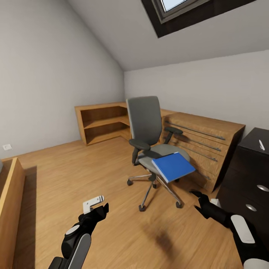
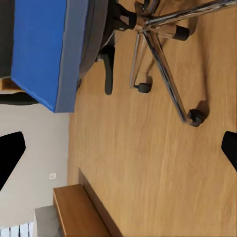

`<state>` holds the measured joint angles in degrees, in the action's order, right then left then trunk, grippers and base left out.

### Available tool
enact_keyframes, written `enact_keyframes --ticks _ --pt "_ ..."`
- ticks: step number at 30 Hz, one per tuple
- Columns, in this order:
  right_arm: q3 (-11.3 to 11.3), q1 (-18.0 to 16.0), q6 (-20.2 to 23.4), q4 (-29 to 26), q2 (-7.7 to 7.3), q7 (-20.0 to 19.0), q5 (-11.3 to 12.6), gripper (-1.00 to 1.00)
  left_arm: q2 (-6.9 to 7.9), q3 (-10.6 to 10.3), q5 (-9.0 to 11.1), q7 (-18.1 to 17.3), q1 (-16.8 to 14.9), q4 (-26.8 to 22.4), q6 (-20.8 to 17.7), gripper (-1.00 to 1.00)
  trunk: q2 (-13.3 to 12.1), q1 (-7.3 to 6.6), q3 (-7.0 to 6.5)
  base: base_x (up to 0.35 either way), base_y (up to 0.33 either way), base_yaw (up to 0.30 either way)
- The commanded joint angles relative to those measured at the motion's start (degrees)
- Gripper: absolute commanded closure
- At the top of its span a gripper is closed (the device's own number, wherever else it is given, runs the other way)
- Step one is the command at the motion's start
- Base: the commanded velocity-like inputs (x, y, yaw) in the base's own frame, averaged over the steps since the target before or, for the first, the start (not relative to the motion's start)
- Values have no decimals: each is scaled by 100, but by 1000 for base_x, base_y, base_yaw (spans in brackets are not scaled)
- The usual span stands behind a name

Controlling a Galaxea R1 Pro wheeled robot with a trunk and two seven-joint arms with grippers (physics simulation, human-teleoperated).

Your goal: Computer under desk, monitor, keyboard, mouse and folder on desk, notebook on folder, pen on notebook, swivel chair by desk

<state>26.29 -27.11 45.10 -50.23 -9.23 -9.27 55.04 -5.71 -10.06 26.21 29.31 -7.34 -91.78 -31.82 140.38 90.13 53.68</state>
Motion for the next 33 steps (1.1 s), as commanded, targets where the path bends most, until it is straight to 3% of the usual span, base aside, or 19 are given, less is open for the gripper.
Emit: enact_keyframes --ticks 1,7,15,33 --pt "15 -5 42 -9 -18 -148 -34 -100 0 -6 60 57 -4 -7 -9 -100 44 21 24 0 0 0" --pt "-41 -5 70 -90 -51 -450 -37 -100 0 -12 60 57 -4 7 -9 -100 285 153 132 0 0 0" --pt "-144 11 70 -300 -86 -898 -110 -100 0 -13 60 57 -4 20 -9 -100 297 174 309 0 0 0" --pt "-186 21 53 -484 -125 -1010 -166 -100 0 -13 60 57 -4 20 -9 -100 321 221 708 0 0 0"
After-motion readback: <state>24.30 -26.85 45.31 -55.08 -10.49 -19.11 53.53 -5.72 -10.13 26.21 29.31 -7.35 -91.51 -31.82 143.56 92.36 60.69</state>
